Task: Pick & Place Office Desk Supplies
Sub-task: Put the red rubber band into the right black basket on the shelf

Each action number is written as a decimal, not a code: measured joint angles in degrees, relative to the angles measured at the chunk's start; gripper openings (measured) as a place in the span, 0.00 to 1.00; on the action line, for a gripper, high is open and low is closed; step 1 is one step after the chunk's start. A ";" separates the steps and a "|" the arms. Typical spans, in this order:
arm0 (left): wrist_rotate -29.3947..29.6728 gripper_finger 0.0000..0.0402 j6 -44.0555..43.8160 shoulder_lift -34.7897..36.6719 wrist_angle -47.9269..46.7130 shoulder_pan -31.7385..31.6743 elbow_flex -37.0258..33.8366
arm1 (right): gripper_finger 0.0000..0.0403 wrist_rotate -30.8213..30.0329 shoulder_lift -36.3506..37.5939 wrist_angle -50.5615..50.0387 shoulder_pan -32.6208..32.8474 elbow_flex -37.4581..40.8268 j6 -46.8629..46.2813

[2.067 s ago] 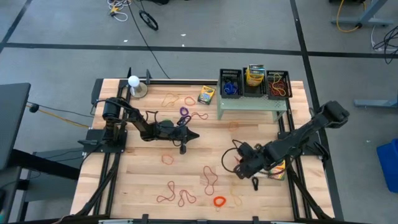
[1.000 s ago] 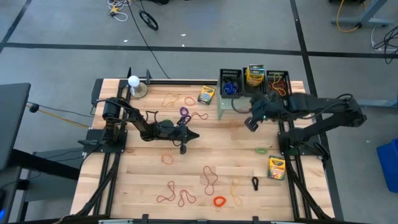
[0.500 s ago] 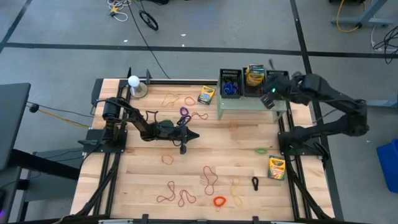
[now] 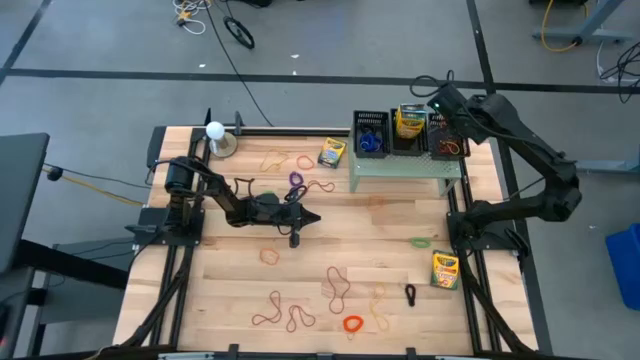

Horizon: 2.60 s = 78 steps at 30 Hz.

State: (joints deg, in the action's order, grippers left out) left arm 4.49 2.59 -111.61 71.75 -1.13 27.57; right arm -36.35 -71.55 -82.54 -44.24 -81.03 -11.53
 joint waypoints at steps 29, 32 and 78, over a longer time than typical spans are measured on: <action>-0.01 0.07 -0.01 0.00 0.00 0.00 0.04 | 0.26 0.65 -1.76 -4.47 1.70 0.00 2.11; -0.02 0.07 0.00 0.00 0.00 0.00 0.04 | 0.19 1.34 -0.06 -7.69 2.41 0.00 0.79; -0.45 0.07 -8.96 -0.02 -0.31 0.38 1.70 | 0.03 2.40 17.53 64.00 55.08 41.06 -7.05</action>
State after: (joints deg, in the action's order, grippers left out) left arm 4.04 -6.37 -111.63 71.44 -0.74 29.27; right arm -33.95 -54.02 -18.54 10.84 -39.98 -18.59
